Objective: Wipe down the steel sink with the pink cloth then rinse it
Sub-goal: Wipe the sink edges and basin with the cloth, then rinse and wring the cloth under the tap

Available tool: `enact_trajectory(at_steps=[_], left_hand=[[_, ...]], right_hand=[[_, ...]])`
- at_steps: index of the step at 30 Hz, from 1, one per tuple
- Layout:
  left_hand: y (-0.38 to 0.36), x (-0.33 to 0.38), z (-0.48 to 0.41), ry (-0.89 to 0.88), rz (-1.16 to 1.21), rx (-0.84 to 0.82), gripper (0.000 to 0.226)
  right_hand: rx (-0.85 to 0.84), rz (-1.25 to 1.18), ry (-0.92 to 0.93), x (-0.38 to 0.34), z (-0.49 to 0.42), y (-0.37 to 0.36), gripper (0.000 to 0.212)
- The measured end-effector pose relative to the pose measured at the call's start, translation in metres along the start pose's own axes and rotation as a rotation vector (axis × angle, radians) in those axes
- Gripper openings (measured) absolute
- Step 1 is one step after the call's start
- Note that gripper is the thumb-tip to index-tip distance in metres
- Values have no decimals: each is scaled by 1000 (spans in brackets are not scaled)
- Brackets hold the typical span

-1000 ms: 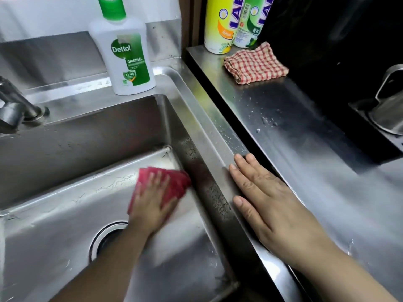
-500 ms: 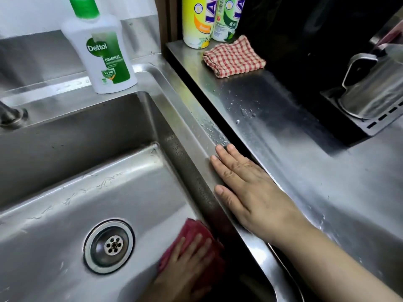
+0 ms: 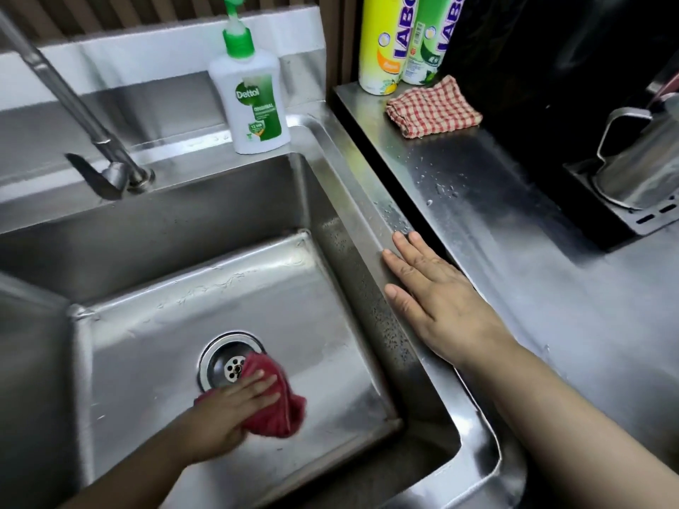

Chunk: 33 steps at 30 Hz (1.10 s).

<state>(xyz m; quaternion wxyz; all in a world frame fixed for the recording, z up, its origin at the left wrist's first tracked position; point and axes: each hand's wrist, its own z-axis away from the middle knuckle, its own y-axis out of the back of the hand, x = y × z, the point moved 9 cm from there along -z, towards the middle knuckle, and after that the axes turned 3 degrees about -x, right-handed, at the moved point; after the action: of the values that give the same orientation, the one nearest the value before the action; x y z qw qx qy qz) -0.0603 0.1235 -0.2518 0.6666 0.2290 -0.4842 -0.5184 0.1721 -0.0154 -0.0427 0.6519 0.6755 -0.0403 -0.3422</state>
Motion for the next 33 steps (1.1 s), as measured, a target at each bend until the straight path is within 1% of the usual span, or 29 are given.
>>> enact_trajectory(at_steps=[2,3,5,6,7,9,11,12,13,15,17,19,21,23,26,30,33], left_hand=[[18,-26,6,200,110,55,78],[31,-33,9,297,203,93,79],[56,-37,20,476,494,172,75],[72,-35,27,544,636,255,68],[88,-32,36,577,795,366,60],[110,-24,55,595,1134,553,46],[122,-19,71,592,1446,698,32],[127,-15,79,589,1600,766,21],[131,-11,85,583,1741,812,14],[137,-4,98,556,1939,892,22],[146,-3,112,500,2021,980,33],[153,-5,123,430,2077,1038,38],[158,-5,128,372,2106,1042,37],[161,-7,132,311,2127,1020,35],[164,-13,133,239,2151,988,34],[162,-18,128,175,2187,938,36],[150,-23,122,183,2248,915,38]], right_hand=[[-4,-18,-13,-2,1,3,73],[-17,-31,-24,-3,1,3,68],[-61,-74,-63,-5,0,6,60],[-71,-95,-80,-8,-2,9,57],[-67,-97,-85,-14,-6,13,55],[-33,-82,-35,-40,-20,24,52],[17,-192,71,-82,-38,35,49],[29,-305,117,-105,-46,42,47],[25,-449,151,-129,-53,49,43],[-39,-777,205,-178,-66,63,34],[-103,-998,279,-228,-76,80,27],[-152,-1123,354,-274,-85,95,37],[-155,-1180,404,-309,-89,105,38],[-85,-1171,435,-331,-92,113,28],[34,-1171,451,-338,-95,113,8],[64,-1154,432,-324,-90,84,14],[77,-1137,382,-307,-80,47,21]])
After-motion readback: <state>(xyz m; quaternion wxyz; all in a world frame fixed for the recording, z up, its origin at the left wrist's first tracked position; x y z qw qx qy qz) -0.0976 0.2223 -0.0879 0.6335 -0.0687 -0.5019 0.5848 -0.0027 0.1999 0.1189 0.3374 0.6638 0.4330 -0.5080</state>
